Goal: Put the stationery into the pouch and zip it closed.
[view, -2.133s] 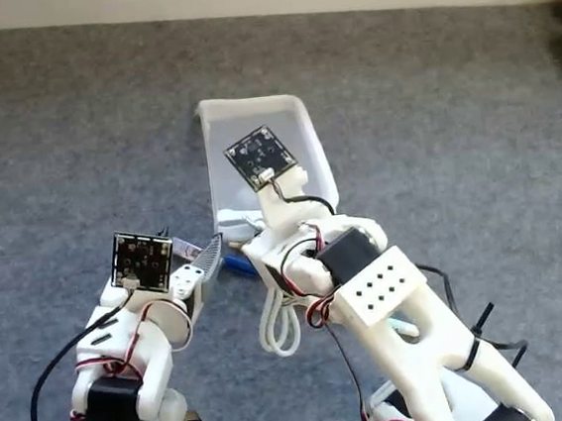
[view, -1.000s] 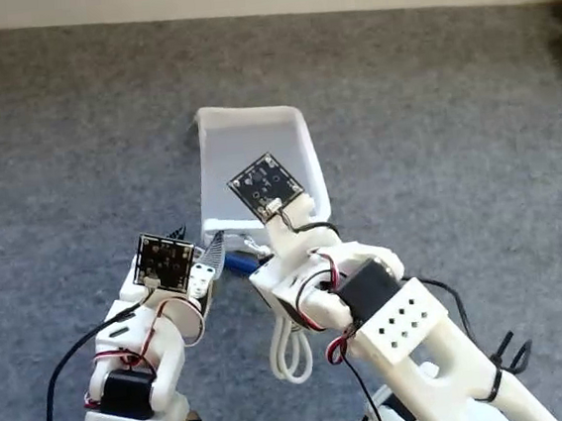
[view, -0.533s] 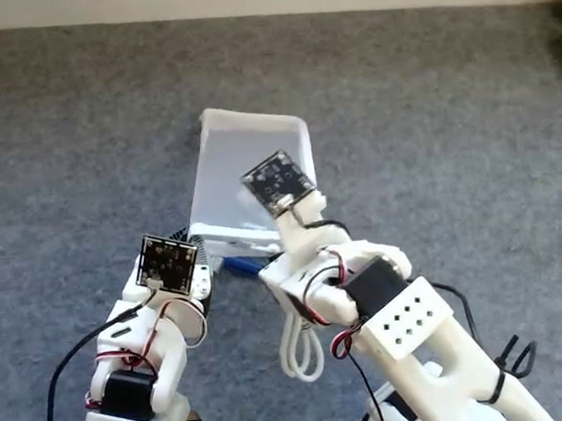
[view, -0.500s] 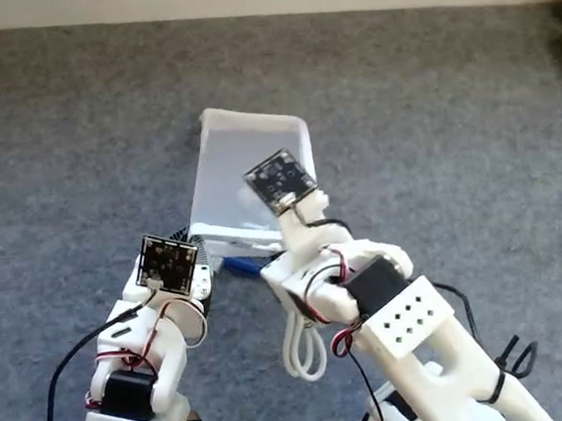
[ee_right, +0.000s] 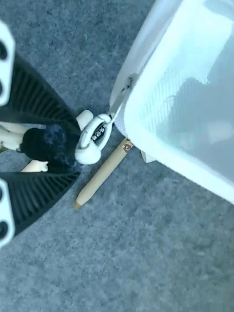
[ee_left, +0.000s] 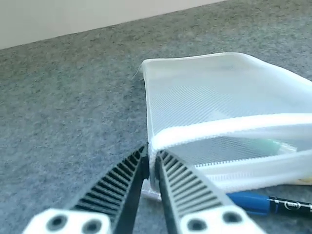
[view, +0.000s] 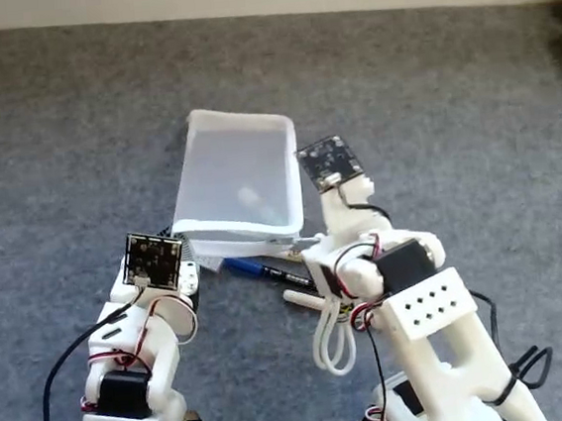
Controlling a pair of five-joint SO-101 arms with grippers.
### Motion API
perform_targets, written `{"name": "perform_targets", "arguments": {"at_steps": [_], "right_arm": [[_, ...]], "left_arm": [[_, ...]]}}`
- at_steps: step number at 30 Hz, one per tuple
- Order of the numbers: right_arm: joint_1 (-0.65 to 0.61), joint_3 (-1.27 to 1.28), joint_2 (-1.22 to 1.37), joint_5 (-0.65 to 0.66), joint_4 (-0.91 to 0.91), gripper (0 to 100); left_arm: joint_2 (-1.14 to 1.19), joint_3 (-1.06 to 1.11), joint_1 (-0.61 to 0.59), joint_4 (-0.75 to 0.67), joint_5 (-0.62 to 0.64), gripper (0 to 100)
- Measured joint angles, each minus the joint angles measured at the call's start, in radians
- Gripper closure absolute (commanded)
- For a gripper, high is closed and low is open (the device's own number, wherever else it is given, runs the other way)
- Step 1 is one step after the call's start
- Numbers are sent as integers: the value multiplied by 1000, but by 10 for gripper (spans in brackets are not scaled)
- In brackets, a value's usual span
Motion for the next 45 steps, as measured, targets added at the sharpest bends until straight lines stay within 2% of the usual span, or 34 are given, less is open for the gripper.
{"name": "perform_targets", "arguments": {"at_steps": [3,11,17,22,32,37,45], "right_arm": [[32,-3,0,2,0,995],[40,-3,0,2,0,992],[40,-3,0,2,0,817],[49,-11,0,2,43,793],[63,-123,0,-2,152,793],[63,-123,0,-2,143,793],[63,-123,0,-2,3,793]], "left_arm": [[0,-2,-5,6,0,993],[0,-94,-6,158,0,993],[0,-114,-8,193,0,993],[0,-181,-9,276,0,993],[9,-288,-157,316,-3,993],[147,-433,-198,362,-3,993],[465,-769,-261,496,25,993]]}}
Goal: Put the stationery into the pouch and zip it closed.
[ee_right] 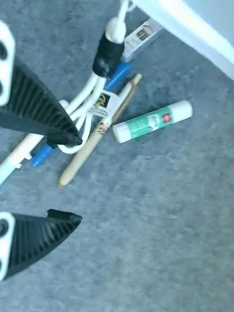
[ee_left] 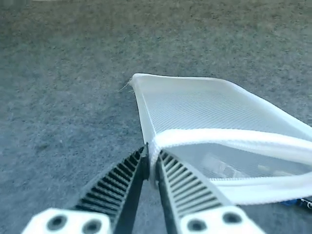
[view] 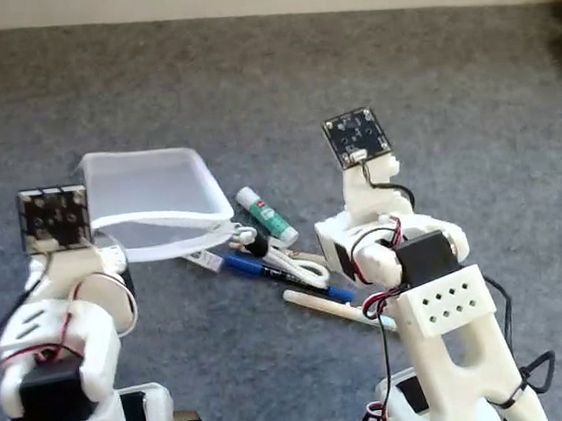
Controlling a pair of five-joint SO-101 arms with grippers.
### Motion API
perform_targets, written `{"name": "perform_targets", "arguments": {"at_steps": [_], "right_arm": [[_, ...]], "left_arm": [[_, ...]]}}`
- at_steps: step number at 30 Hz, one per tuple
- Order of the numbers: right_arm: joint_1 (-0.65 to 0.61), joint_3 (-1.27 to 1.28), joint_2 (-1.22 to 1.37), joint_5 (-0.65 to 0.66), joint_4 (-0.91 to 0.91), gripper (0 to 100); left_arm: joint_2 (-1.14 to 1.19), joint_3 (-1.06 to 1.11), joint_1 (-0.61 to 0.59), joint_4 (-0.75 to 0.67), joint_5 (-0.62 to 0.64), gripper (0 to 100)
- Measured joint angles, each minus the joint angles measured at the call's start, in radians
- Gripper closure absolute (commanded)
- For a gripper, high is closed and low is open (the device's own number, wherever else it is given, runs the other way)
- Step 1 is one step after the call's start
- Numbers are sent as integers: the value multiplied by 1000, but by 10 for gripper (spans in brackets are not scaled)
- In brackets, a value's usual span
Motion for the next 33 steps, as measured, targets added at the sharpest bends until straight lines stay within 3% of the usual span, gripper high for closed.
{"name": "perform_targets", "arguments": {"at_steps": [6,14,33], "right_arm": [[-52,0,0,0,-74,793],[-153,0,55,0,-158,793],[-242,-571,987,20,-247,793]], "left_arm": [[97,-166,-97,97,2,993],[97,-213,-178,152,2,993],[97,-213,-215,152,2,993]]}}
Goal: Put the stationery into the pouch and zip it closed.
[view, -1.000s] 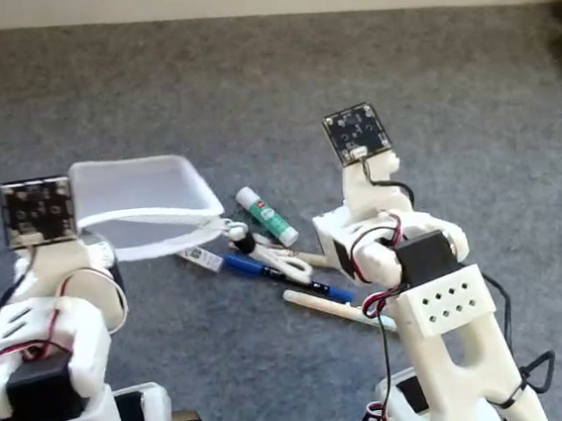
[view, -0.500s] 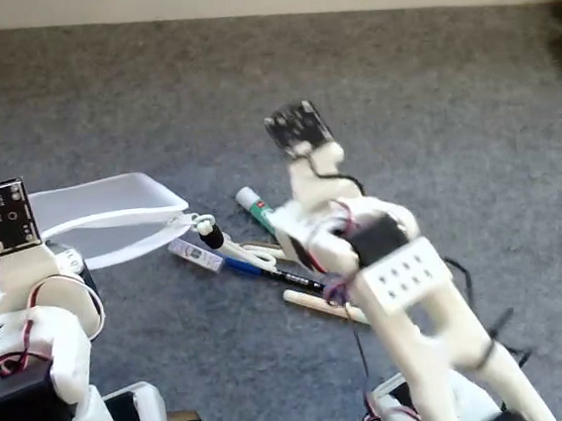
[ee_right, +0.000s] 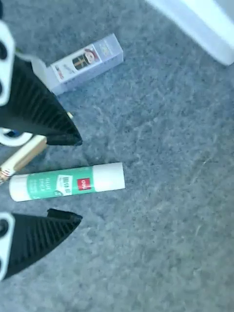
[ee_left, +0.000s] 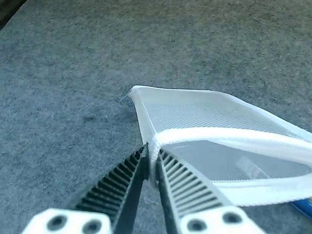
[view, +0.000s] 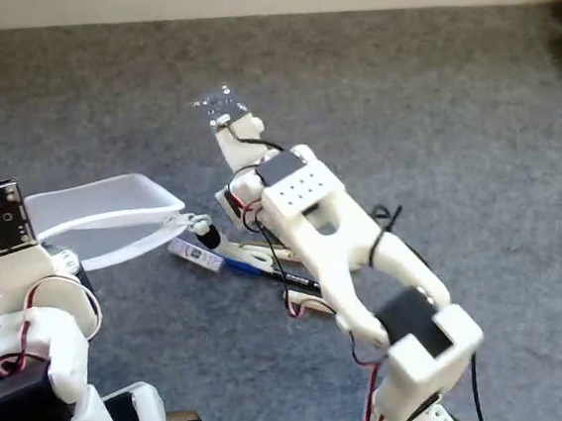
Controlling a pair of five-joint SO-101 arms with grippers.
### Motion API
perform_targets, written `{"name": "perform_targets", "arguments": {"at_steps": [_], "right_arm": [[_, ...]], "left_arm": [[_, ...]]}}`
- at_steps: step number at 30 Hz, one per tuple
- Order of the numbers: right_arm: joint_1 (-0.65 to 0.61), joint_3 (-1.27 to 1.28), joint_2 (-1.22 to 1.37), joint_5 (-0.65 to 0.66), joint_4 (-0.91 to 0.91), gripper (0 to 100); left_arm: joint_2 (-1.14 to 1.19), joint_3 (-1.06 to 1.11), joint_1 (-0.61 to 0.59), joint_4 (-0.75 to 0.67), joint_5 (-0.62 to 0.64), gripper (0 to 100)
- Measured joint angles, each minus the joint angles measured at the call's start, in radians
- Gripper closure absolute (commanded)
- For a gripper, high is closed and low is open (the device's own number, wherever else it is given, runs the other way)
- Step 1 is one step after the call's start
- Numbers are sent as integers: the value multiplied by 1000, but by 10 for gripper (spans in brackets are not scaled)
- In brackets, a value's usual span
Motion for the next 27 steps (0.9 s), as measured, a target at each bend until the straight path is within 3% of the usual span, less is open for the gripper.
{"name": "perform_targets", "arguments": {"at_steps": [27], "right_arm": [[0,-230,368,41,0,854]], "left_arm": [[0,5,-40,0,0,993]]}}
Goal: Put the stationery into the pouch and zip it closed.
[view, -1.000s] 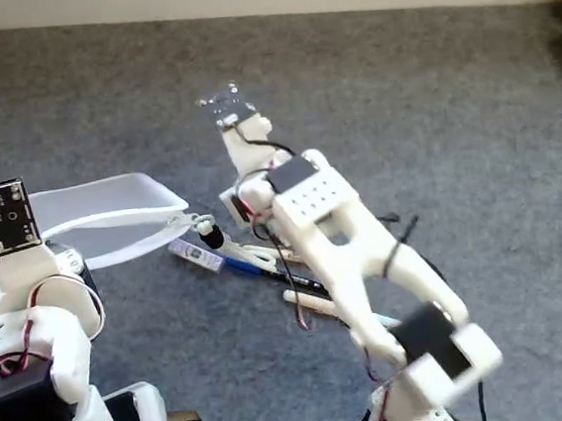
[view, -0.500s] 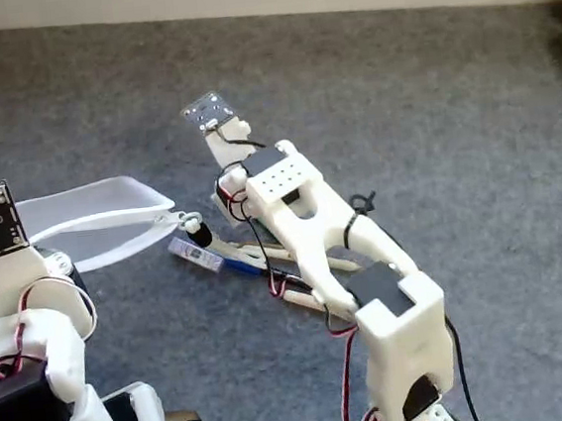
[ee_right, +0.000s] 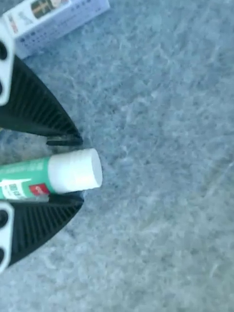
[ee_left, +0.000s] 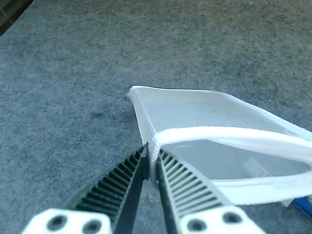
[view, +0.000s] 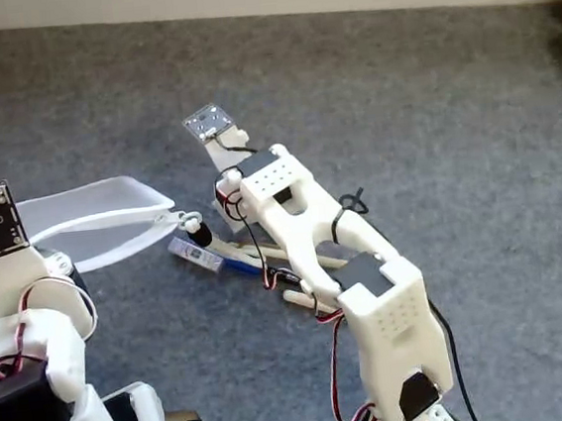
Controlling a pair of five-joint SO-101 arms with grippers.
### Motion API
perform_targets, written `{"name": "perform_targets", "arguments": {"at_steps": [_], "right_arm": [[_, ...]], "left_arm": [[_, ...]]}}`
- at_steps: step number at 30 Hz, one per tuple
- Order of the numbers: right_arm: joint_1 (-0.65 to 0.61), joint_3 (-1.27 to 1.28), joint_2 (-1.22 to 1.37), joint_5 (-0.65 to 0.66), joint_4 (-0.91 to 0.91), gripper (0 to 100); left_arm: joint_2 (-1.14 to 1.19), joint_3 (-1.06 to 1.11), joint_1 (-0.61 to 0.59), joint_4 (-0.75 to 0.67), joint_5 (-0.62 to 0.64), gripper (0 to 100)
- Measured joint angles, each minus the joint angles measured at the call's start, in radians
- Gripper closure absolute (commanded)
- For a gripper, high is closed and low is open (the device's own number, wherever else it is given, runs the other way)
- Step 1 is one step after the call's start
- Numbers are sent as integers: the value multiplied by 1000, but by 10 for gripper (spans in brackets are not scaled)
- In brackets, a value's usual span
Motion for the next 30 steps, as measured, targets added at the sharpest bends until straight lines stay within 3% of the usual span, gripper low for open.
{"name": "perform_targets", "arguments": {"at_steps": [3,10,22,30], "right_arm": [[0,-14,2,0,31,865],[3,-18,2,0,77,995],[23,-20,0,0,144,995],[43,-15,-164,0,270,995]], "left_arm": [[0,11,-3,0,0,993],[0,11,-5,0,0,993],[0,11,-5,0,0,993],[0,11,-3,0,0,993]]}}
